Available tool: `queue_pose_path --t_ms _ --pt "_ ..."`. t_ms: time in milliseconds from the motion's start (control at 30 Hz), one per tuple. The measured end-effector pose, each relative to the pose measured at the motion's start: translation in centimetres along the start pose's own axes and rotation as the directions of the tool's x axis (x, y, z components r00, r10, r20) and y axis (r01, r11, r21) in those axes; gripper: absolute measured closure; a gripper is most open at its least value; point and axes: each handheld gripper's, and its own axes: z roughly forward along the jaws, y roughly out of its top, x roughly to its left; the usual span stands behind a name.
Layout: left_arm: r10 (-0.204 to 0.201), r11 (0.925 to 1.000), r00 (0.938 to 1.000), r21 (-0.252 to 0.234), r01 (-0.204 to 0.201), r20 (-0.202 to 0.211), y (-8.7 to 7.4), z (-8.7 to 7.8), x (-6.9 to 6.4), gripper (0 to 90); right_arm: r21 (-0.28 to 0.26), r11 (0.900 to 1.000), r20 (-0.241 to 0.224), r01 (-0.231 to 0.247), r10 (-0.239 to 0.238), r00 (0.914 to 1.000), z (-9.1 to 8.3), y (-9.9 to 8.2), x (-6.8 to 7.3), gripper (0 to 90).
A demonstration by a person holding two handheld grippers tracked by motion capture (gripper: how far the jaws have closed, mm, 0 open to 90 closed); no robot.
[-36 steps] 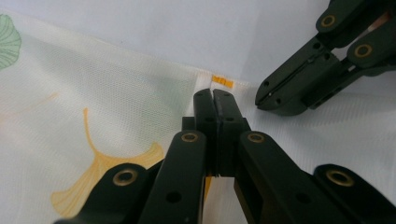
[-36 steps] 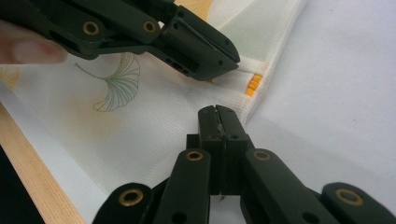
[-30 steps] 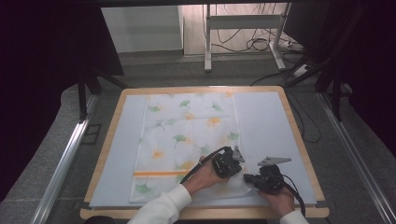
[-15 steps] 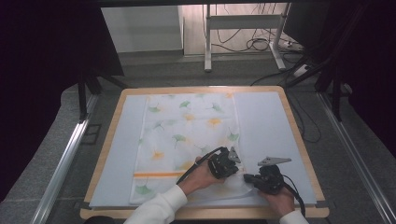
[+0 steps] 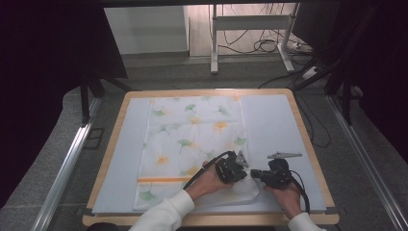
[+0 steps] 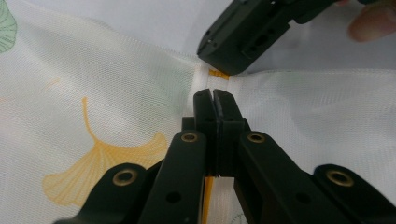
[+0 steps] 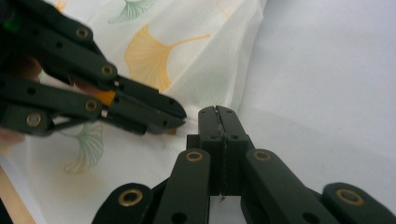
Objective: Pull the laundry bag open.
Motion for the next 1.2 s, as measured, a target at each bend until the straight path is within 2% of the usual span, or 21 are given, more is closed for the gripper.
queue_pose_path --t_ms 67,233,467,600,833,1067,1200 --pt "0.001 1.0000 1.0000 -0.001 -0.001 0.001 0.0 0.0 0.0 90.0 0.004 1.0000 -0.011 -0.003 0.003 0.9999 0.1 0.2 0.2 89.7" --pt "0.007 1.0000 1.0000 -0.001 -0.007 -0.005 0.0 0.0 -0.1 90.0 0.034 0.9994 0.012 0.009 -0.009 0.9999 0.5 0.2 0.6 89.7" --pt "0.012 0.9999 0.9998 0.007 -0.012 -0.015 0.1 0.0 -0.1 90.0 0.047 0.9968 0.051 0.064 -0.067 0.9965 1.1 0.2 1.4 89.9" --pt "0.030 0.9992 0.9987 0.028 -0.029 -0.041 0.3 -0.1 -0.5 90.0 0.040 0.9973 0.050 0.061 -0.063 0.9968 1.1 0.1 1.4 89.9" --pt "0.007 0.9994 0.9996 0.035 -0.006 -0.027 0.1 -0.5 -0.1 90.0 0.040 0.9965 0.059 0.074 -0.076 0.9953 1.1 0.0 1.6 90.0" --pt "0.013 0.9978 0.9988 0.066 -0.010 -0.048 0.3 -0.8 -0.3 90.0 0.036 0.9968 0.054 0.072 -0.073 0.9959 1.1 0.0 1.5 90.0" --pt "-0.002 0.9974 0.9990 0.071 0.005 -0.045 0.1 -1.1 -0.1 90.0 0.034 0.9968 0.054 0.073 -0.075 0.9958 1.1 0.0 1.5 90.0"
